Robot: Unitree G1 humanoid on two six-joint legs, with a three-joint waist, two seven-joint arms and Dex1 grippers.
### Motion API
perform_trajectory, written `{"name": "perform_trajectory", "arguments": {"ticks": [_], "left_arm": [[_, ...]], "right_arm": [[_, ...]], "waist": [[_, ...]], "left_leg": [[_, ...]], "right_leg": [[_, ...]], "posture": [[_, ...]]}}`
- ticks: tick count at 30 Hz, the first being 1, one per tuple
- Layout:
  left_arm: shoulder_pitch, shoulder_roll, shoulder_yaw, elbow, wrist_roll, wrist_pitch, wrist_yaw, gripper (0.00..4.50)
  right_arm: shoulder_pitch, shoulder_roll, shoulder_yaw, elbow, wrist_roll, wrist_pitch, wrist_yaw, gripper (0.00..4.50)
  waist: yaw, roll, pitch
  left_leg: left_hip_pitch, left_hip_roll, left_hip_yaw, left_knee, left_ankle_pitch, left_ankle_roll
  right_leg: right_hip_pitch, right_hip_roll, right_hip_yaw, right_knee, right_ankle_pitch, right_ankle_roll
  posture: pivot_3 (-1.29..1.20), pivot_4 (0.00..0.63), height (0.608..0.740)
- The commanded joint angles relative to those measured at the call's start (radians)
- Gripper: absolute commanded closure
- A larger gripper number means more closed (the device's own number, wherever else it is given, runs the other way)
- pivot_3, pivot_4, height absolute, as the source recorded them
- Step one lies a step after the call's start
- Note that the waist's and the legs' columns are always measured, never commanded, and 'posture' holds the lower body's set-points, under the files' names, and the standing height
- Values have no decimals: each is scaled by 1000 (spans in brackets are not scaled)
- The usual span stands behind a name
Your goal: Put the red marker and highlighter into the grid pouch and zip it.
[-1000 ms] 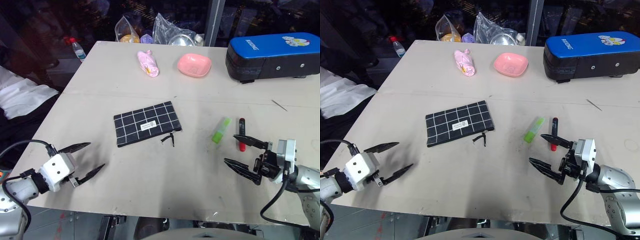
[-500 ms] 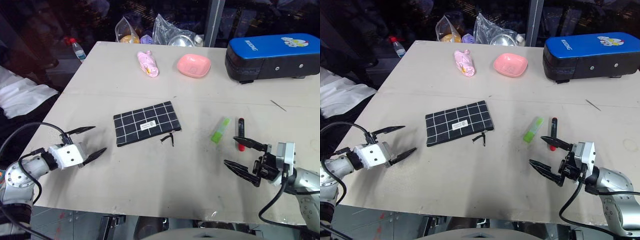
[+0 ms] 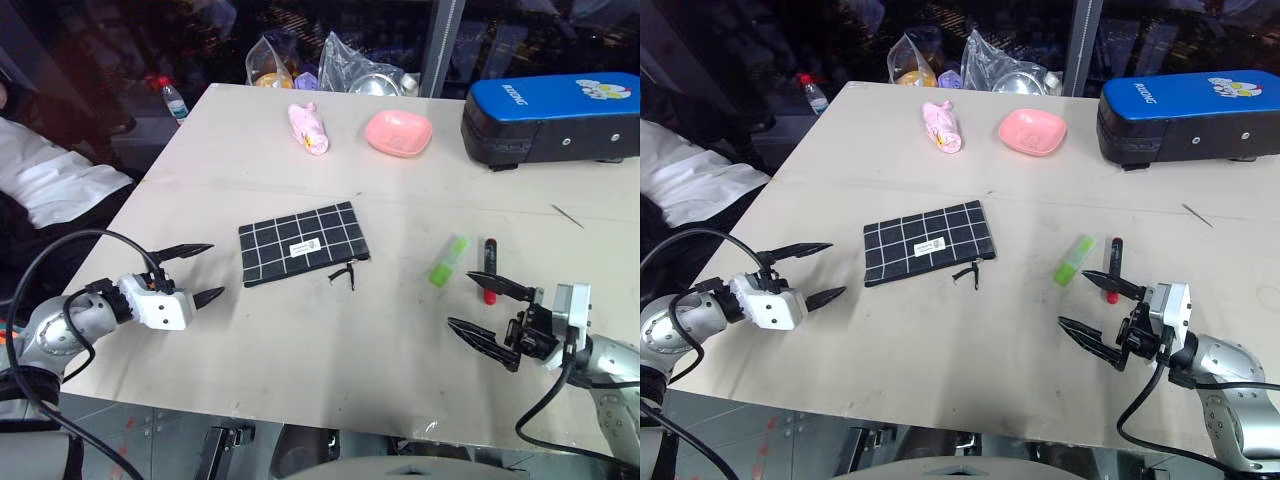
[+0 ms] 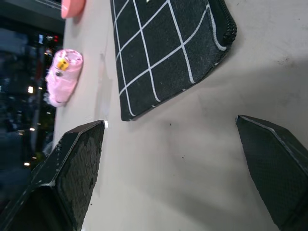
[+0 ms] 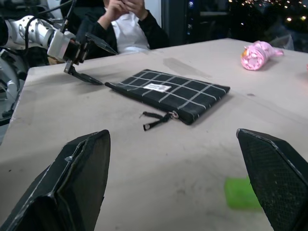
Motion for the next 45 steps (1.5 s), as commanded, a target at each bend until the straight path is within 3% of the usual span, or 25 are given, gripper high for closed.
{"name": "perform_trajectory", "arguments": {"ticks": [1, 8, 13, 30, 45], "left_arm": [[-45, 27, -47, 42, 123, 13, 144, 76], [-122, 53, -145, 100, 229, 22, 323, 76], [-172, 42, -204, 104, 228, -22, 359, 76], [-68, 82, -202, 86, -52, -69, 224, 76], [-212, 35, -257, 101, 171, -55, 334, 76]], "right_arm": [[-7, 3, -11, -15, 17, -6, -3, 262], [-8, 12, -4, -26, 13, -5, -17, 262], [-8, 18, 1, -35, 11, -5, -27, 262], [2, 30, 16, -47, 1, -6, -46, 262], [-24, 28, 31, -46, -7, -3, -69, 262]], "waist": [[6, 0, 0], [16, 1, -1], [19, 4, -2], [-24, -2, 0], [-13, -3, 0]], "left_leg": [[0, 0, 0, 0, 1, 0], [0, 0, -3, 0, 4, 0], [-1, 0, -4, 0, 6, 0], [-5, 0, -3, -1, 8, 1], [-4, -1, -3, -1, 8, 0]], "right_leg": [[0, -1, -1, 1, 0, 0], [-1, -4, -6, 6, 0, 0], [0, -5, -10, 7, 0, 0], [-1, -5, -11, 7, -2, 3], [-1, -2, -11, 6, -2, 3]], "posture": [[0, 150, 725], [0, 150, 725], [0, 150, 725], [0, 150, 725], [0, 150, 725]]}}
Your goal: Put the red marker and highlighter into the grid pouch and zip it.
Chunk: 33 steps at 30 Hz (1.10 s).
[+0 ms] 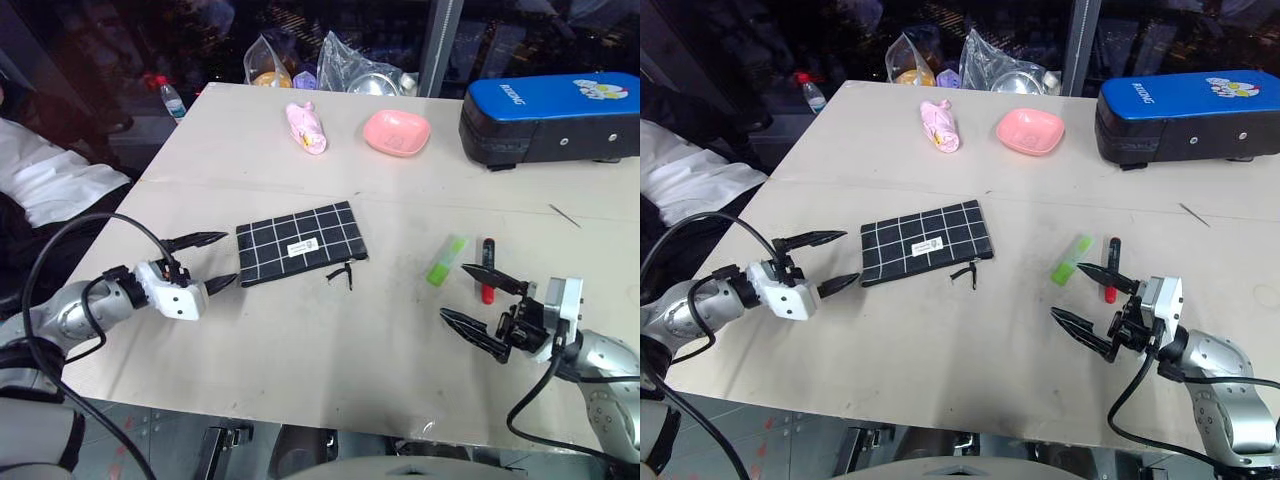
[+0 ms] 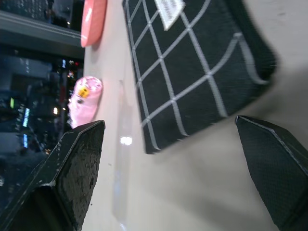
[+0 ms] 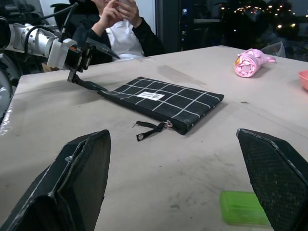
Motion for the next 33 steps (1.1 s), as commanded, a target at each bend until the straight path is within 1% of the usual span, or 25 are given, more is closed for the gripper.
{"name": "perform_trajectory", "arguments": {"ticks": [1, 12, 18, 23, 27, 33], "left_arm": [[-61, -20, -28, 26, 46, -9, 44, 76], [-128, -73, -101, 53, 87, -70, 71, 76], [-168, -119, -120, 49, 113, -49, 108, 76], [-187, -134, -137, 52, 127, -45, 133, 76], [-171, -115, -141, 53, 129, -60, 150, 76], [-64, -26, -109, 7, 99, -111, 167, 76]], "right_arm": [[-2, 3, -1, -34, 3, -9, -8, 262], [38, 6, -8, -68, 3, -18, -31, 262], [42, 6, -8, -68, 2, -19, -32, 262], [41, 5, -9, -67, 1, -20, -32, 262], [55, 3, -16, -72, 1, -25, -30, 262], [76, 2, -20, -82, 2, -26, -37, 262]], "waist": [[2, 0, 0], [2, 0, 0], [4, 0, 0], [2, 0, 0], [1, 0, 0], [-10, 0, 0]], "left_leg": [[0, 0, 0, 0, 0, 0], [0, 0, 1, 0, 1, -1], [0, 0, 1, 1, 1, -1], [0, 0, 1, 1, 1, -1], [0, 0, 1, 1, 1, -2], [0, 1, 1, 1, 1, -2]], "right_leg": [[0, 0, 0, 0, 0, 0], [0, 1, 1, 1, 0, 0], [1, 1, 1, 1, 0, 0], [1, 1, 1, 1, 0, 0], [0, 2, 1, 1, 0, 0], [0, 2, 2, 1, 0, 0]], "posture": [[0, 150, 725], [0, 150, 725], [0, 150, 725], [0, 150, 725], [0, 150, 725], [0, 150, 725]]}}
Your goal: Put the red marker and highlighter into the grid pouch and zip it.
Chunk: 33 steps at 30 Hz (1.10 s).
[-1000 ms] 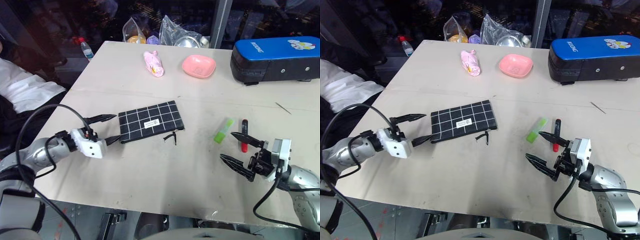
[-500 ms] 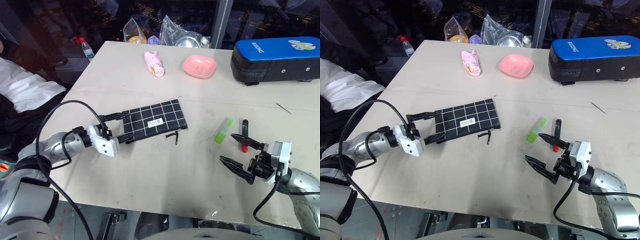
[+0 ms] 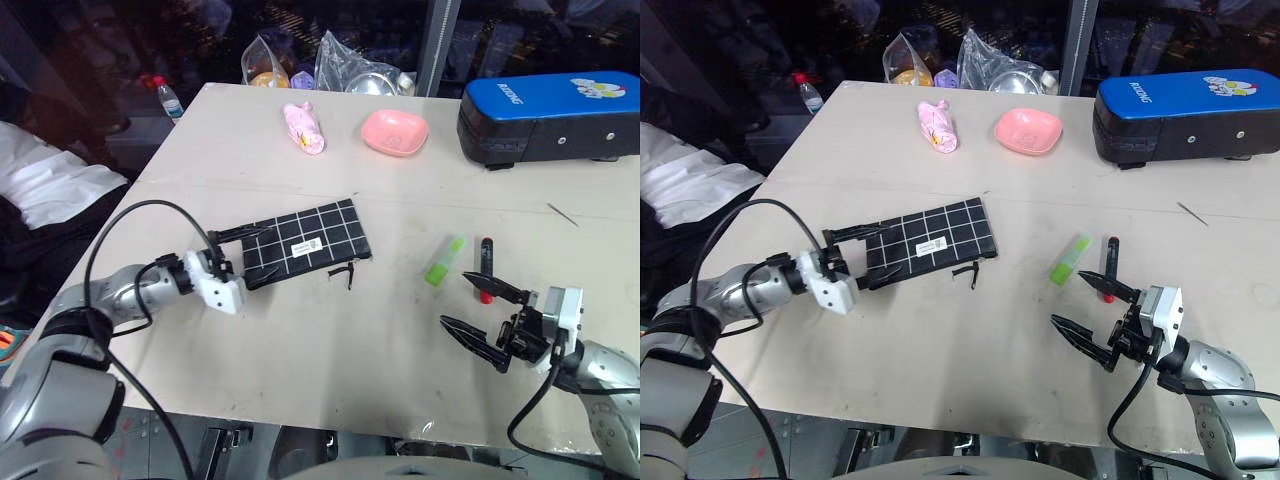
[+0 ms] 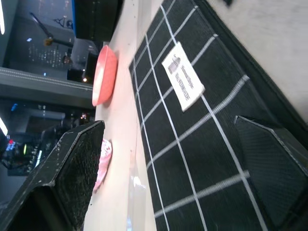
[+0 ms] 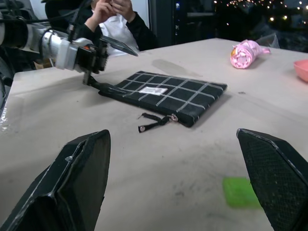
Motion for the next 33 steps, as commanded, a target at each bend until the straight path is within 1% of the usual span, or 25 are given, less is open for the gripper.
{"name": "perform_trajectory", "arguments": {"ticks": [1, 6, 12, 18, 24, 33], "left_arm": [[72, 63, 32, -40, -11, -31, 23, 76], [162, 113, 80, -97, -7, -10, 57, 76], [260, 143, 183, -218, -5, 15, 128, 76], [338, 185, 230, -256, -28, 17, 118, 76], [385, 255, 213, -204, -71, -13, 75, 76], [349, 251, 186, -172, -75, -34, 18, 76]], "right_arm": [[10, -2, -22, -46, 12, -19, -3, 262], [24, -4, -19, -56, 18, -11, -1, 262], [23, -9, -14, -64, 24, 3, -1, 262], [14, -13, -13, -73, 27, 18, -8, 262], [21, 0, -9, -55, 20, 1, 2, 262], [29, 5, -10, -44, 17, -18, 17, 262]], "waist": [[-4, 0, 0], [-9, 0, 0], [-11, 0, 0], [-11, -1, 0], [-12, -1, -1], [-7, -3, -1]], "left_leg": [[0, 0, 0, 0, 0, 0], [1, 0, 0, 0, -1, 1], [1, 0, 0, 0, -1, 1], [1, 0, 0, 0, -1, 1], [1, 0, 0, 0, -1, 1], [1, -1, 0, 0, -1, 1]], "right_leg": [[0, 0, 0, 0, 0, 0], [0, -1, 0, 1, 0, 0], [0, -4, 0, 0, 0, 0], [0, -5, -1, 1, 0, 0], [0, -5, -1, 0, 0, 0], [0, -3, -1, 0, 0, 0]], "posture": [[0, 150, 725], [0, 150, 725], [0, 150, 725], [0, 150, 725], [0, 150, 725], [0, 150, 725]]}}
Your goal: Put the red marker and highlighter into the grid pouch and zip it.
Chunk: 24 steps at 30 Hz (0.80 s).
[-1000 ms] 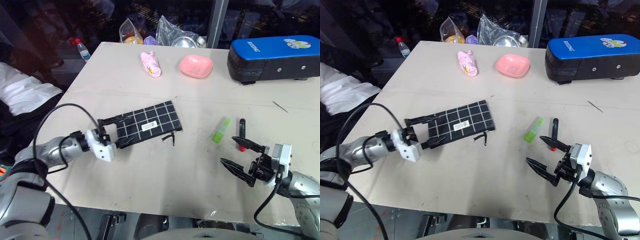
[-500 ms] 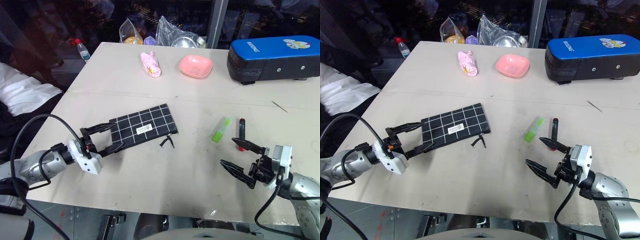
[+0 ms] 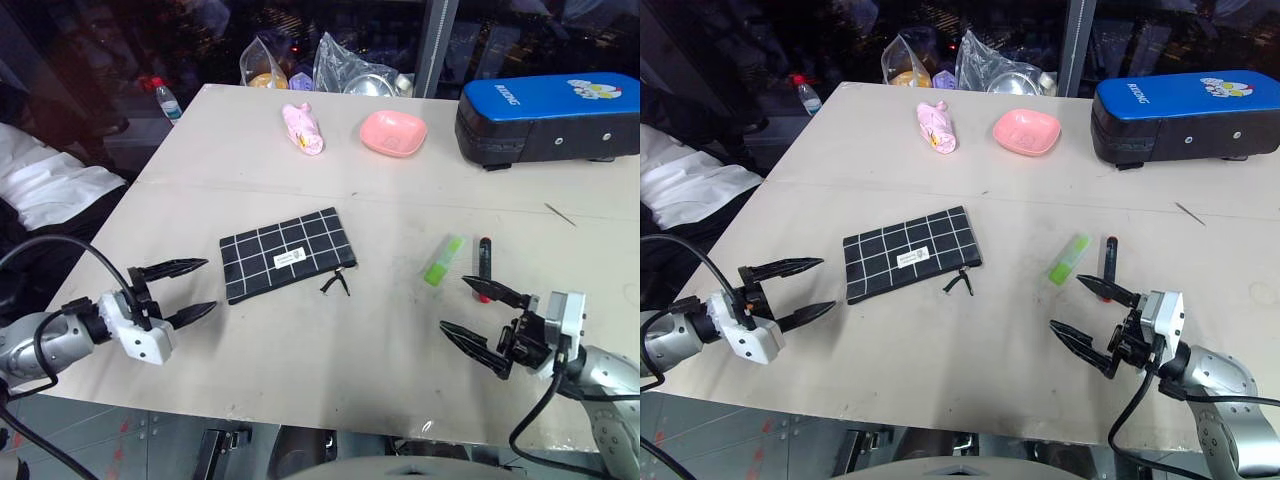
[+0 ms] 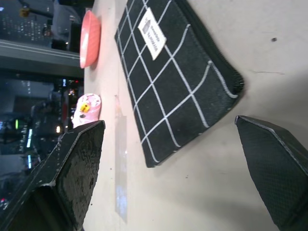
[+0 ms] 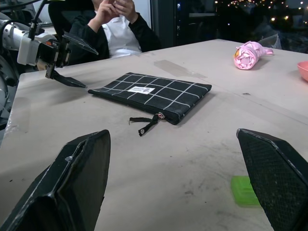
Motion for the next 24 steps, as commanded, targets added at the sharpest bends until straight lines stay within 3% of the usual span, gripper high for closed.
{"name": "perform_trajectory", "arguments": {"ticks": [1, 15, 24], "left_arm": [[-37, 5, -6, 15, -13, -15, -20, 76], [-235, -116, -117, 128, 27, -2, -80, 76], [-164, -51, -81, 120, 29, -38, -36, 76]], "right_arm": [[3, 5, -7, -12, 10, -19, 5, 262], [11, 10, -14, -36, 1, -19, -21, 262], [43, 14, -21, -65, 0, -22, -43, 262]], "waist": [[0, 0, 0], [3, -1, -1], [-5, -1, -1]], "left_leg": [[0, 0, 0, 0, 0, 0], [0, 0, 0, 0, 0, -1], [0, 0, 0, 0, 0, -1]], "right_leg": [[0, 0, 0, 0, 0, 0], [0, 2, 1, 0, 0, 0], [0, 2, 1, 0, 0, 0]], "posture": [[0, 150, 725], [0, 150, 725], [0, 150, 725]]}}
